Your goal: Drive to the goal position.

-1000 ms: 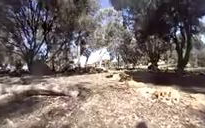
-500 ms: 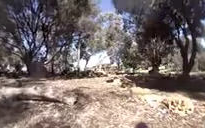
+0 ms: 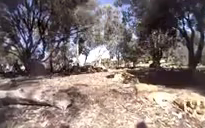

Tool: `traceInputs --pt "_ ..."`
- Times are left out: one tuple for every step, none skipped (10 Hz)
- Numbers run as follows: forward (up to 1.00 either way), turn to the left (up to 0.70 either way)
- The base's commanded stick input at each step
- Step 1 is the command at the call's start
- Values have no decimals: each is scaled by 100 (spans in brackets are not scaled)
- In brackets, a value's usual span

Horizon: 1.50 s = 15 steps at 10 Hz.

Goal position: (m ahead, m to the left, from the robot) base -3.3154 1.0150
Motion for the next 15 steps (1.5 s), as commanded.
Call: traceInputs --pt "70 0" --pt "70 0" --pt "70 0" --pt "70 0" --pt "70 0" --pt "70 0" --pt "70 0" --pt "70 0" --pt "70 0" --pt "70 0" --pt "70 0" --pt "70 0" --pt "70 0" --pt "70 27" --pt "70 27"
